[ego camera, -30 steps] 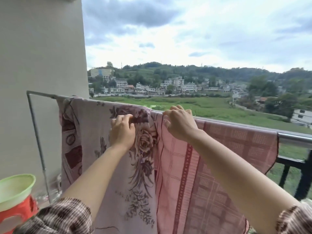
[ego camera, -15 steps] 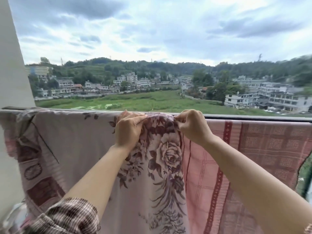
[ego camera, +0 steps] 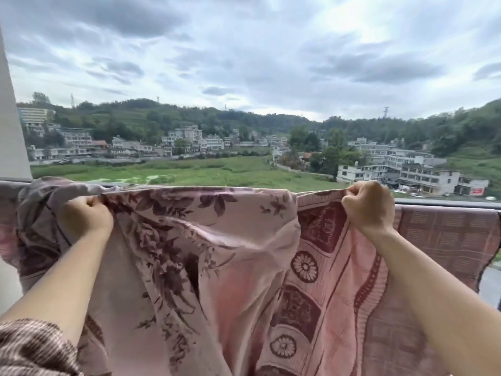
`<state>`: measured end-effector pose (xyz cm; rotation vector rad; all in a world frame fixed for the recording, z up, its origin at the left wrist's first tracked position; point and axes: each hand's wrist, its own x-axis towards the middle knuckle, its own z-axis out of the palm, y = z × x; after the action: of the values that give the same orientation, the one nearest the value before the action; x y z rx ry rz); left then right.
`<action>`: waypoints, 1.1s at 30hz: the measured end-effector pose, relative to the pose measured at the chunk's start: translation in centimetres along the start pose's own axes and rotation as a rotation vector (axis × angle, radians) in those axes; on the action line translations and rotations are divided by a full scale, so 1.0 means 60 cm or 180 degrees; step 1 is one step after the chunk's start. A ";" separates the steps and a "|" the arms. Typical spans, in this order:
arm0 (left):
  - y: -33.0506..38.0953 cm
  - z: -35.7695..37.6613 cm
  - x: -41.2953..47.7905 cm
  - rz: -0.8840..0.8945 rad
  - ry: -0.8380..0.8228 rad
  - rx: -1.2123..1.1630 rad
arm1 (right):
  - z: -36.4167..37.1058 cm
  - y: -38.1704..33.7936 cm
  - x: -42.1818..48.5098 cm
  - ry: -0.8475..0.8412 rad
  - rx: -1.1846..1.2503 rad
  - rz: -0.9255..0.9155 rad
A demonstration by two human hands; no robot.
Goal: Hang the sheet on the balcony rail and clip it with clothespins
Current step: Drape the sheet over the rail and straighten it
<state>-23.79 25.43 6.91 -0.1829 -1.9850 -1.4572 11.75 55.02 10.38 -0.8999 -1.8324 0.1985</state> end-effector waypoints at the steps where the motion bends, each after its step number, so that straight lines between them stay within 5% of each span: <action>1: -0.006 -0.001 0.010 -0.0230 0.0085 -0.0070 | -0.006 0.001 0.001 0.0031 -0.0028 0.0111; 10: -0.001 0.014 -0.025 -0.0193 -0.0546 -0.1259 | 0.106 -0.235 -0.071 -0.0696 0.0704 -0.1282; 13: -0.059 -0.021 0.005 -0.0131 -0.0768 -0.0961 | 0.177 -0.338 -0.107 -0.1005 0.0744 -0.1803; 20: -0.235 -0.084 0.161 -0.0475 0.0273 0.0055 | 0.360 -0.566 -0.172 -0.1165 0.0271 -0.2409; 26: -0.339 -0.082 0.317 -0.1546 -0.1255 -0.0594 | 0.474 -0.704 -0.199 -0.1475 -0.0248 -0.1795; 29: -0.360 -0.075 0.347 -0.1343 -0.1991 -0.1294 | 0.491 -0.720 -0.215 -0.1397 -0.0112 -0.1834; 33: -0.350 -0.091 0.388 -0.0975 -0.1957 -0.1369 | 0.489 -0.730 -0.214 -0.1108 -0.0167 -0.1574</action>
<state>-49.40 6.75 4.47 -0.5951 -2.1977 -2.2266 -32.32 23.40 10.44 -0.4386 -2.3330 -0.0070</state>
